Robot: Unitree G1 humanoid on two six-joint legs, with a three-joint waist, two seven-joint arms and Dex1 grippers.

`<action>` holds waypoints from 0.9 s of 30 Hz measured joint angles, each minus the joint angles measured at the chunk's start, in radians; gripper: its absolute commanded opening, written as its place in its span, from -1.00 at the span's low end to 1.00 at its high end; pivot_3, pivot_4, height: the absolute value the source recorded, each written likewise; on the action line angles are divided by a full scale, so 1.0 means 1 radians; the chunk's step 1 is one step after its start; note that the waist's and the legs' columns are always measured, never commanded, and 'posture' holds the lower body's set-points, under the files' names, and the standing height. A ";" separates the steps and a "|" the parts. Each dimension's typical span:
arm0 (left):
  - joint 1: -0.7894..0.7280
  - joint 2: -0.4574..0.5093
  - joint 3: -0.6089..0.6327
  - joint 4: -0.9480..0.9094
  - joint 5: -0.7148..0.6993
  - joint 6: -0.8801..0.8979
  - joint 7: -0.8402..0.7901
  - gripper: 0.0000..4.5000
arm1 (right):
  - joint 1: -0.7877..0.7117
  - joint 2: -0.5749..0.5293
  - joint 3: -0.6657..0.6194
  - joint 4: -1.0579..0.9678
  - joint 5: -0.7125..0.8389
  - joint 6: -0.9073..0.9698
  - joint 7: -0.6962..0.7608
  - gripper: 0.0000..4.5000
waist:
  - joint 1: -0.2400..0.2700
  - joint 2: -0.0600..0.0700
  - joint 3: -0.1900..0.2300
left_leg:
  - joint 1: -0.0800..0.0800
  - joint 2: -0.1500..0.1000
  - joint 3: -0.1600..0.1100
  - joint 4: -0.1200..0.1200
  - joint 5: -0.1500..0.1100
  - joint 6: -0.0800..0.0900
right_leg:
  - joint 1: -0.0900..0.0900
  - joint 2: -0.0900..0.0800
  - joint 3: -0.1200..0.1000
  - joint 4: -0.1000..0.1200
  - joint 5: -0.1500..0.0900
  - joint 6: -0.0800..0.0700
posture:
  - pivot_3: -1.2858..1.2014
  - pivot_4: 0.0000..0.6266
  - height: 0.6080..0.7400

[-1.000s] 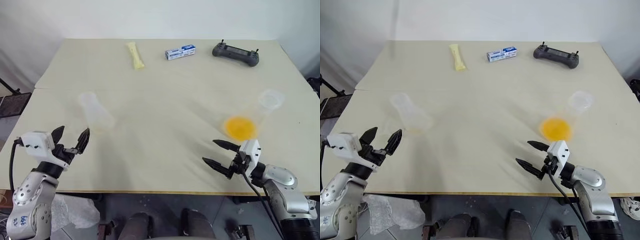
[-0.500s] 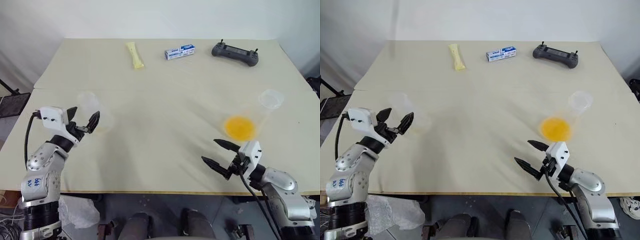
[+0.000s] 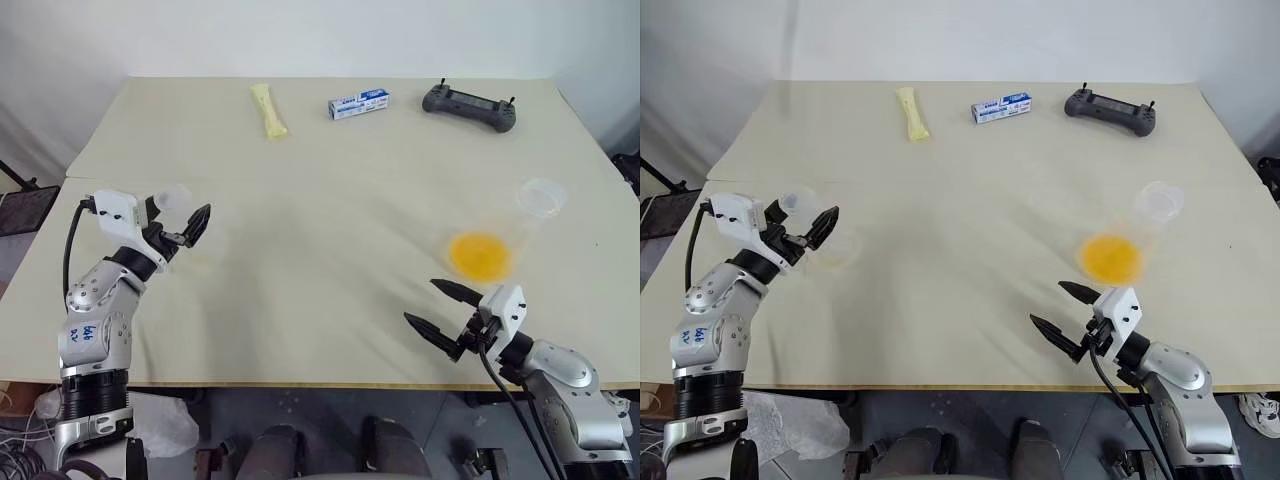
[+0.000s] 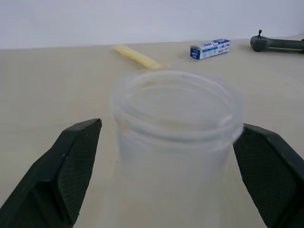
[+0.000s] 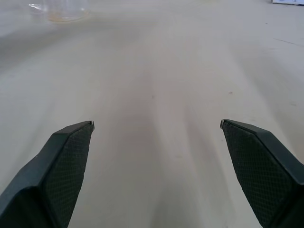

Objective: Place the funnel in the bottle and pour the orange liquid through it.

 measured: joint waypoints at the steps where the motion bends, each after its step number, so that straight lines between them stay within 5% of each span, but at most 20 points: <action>1: 0.000 0.000 -0.001 0.000 0.002 -0.006 -0.005 0.61 | 0.000 0.000 0.000 0.000 0.000 0.000 -0.001 1.00 | 0.000 0.000 0.000 | 0.000 0.000 0.000 0.000 0.000 0.000 | 0.000 0.000 0.000 0.000 0.000 0.000 | 0.03 -0.52 1.00; 6: -0.001 0.001 -0.001 0.001 0.012 -0.012 -0.018 0.02 | -0.003 0.000 0.000 0.000 -0.001 -0.002 -0.002 1.00 | 0.000 0.000 0.000 | 0.000 0.000 0.000 0.000 0.000 0.000 | 0.000 0.000 0.000 0.000 0.000 0.000 | 0.03 -0.52 1.00; 18: -0.171 0.025 -0.119 0.044 -0.008 0.011 -0.253 0.02 | -0.013 0.003 -0.003 -0.004 -0.003 -0.006 -0.022 1.00 | 0.007 0.000 0.000 | -0.001 -0.001 -0.001 0.002 0.000 0.000 | 0.000 0.000 0.000 0.001 0.000 0.000 | 0.03 -0.52 1.00; 27: -0.343 -0.097 -0.300 0.187 -0.020 -0.021 -0.507 0.02 | 0.055 -0.030 -0.036 -0.121 0.029 0.027 -0.017 1.00 | -0.001 0.000 0.000 | -0.001 0.002 0.002 0.002 0.000 0.000 | -0.001 0.003 0.000 0.001 0.000 0.001 | 0.03 -0.52 1.00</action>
